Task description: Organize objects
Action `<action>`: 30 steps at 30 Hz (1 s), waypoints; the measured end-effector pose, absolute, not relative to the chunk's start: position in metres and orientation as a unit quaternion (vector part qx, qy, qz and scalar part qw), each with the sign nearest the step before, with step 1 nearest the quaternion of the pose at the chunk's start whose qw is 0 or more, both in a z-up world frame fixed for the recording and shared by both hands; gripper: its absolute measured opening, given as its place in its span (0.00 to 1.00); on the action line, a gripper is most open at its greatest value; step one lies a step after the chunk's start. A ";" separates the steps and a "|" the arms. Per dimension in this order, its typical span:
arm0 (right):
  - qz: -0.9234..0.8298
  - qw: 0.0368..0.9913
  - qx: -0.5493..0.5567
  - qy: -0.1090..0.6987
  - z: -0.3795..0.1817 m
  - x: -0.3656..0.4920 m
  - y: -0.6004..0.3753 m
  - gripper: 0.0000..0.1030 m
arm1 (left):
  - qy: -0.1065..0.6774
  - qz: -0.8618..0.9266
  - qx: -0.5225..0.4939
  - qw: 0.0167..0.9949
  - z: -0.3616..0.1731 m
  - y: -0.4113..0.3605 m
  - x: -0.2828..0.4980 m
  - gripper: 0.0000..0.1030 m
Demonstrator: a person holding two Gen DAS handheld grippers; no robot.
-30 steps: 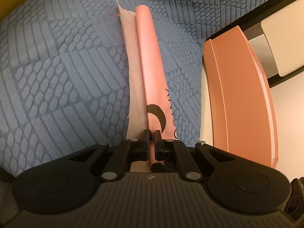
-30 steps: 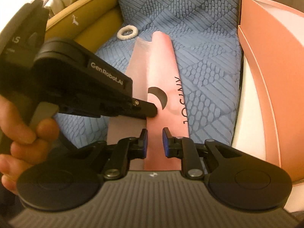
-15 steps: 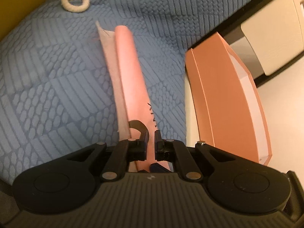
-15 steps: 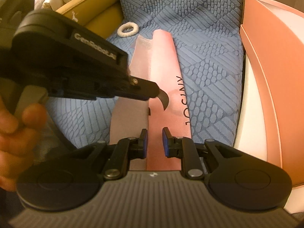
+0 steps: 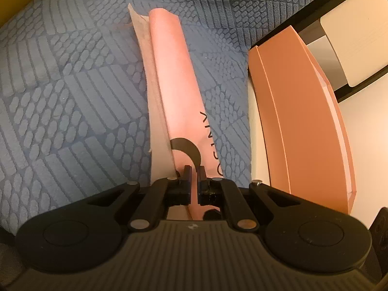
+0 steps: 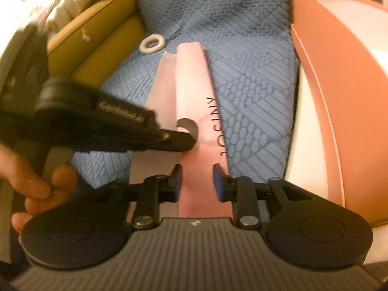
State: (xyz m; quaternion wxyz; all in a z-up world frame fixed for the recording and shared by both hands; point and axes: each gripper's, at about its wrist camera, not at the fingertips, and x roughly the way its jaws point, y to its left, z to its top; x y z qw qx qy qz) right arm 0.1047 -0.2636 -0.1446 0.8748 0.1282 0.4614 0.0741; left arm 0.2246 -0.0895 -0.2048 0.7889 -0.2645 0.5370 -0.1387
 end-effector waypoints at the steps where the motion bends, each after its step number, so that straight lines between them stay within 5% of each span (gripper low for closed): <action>1: 0.072 0.872 0.140 0.463 -0.145 0.104 -0.268 0.38 | 0.537 -0.138 -0.265 0.789 -0.205 -0.089 0.224 0.06; 14: 0.064 0.849 0.252 0.460 -0.153 0.099 -0.294 0.36 | 0.534 -0.136 -0.271 0.789 -0.204 -0.086 0.223 0.06; 18: 0.072 0.855 0.225 0.461 -0.149 0.100 -0.284 0.18 | 0.534 -0.135 -0.278 0.787 -0.206 -0.081 0.221 0.06; 30: 0.045 0.886 0.033 0.461 -0.127 0.109 -0.231 0.11 | 0.536 -0.132 -0.300 0.778 -0.209 -0.070 0.224 0.06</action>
